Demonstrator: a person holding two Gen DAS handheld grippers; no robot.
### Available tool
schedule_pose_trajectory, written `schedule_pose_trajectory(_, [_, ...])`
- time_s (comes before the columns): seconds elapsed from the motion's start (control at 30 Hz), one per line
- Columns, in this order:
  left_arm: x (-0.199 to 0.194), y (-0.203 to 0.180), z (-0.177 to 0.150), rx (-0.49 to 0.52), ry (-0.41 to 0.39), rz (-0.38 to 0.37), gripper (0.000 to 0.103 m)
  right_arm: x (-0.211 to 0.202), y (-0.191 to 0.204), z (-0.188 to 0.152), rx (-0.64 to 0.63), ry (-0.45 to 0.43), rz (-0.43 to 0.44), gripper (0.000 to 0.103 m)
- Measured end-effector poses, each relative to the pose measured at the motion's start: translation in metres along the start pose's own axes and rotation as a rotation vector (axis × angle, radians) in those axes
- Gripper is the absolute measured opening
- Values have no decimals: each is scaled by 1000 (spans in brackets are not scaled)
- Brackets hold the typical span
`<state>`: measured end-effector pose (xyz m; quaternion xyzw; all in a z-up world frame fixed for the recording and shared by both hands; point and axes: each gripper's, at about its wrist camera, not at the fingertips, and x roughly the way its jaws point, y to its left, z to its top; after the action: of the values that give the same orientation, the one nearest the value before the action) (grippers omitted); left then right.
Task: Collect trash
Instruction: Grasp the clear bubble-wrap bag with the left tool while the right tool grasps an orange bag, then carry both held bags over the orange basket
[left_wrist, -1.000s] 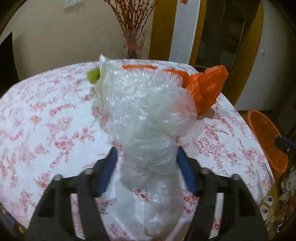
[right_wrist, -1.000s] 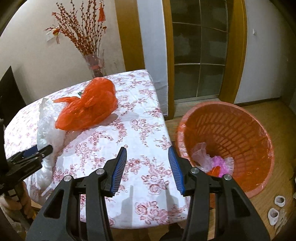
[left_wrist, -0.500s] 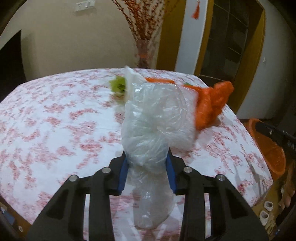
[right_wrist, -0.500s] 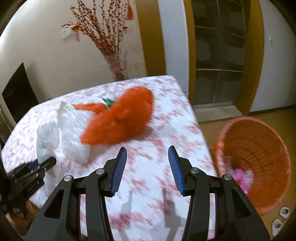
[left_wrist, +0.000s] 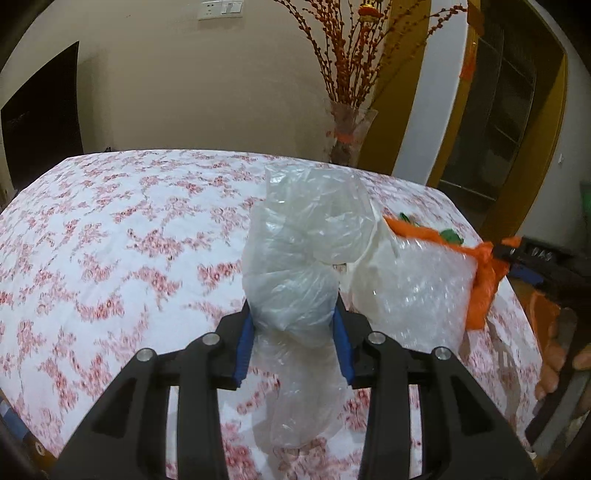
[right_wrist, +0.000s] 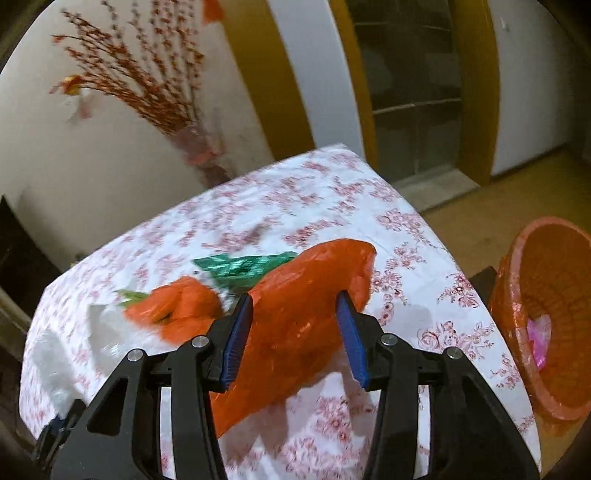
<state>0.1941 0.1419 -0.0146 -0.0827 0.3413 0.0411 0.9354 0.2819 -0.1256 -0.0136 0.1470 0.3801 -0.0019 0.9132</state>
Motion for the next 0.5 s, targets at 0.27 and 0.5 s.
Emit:
schedule_pose_trajectory(0.27, [5,-9,7,25,-3,-10,38,-2,-13,-9,-63,-23,-11,6])
schedule_pose_trajectory(0.5, [-8,-35,13,47,-21,-53,38,-30,-37,-6,-67,-59,-17,5])
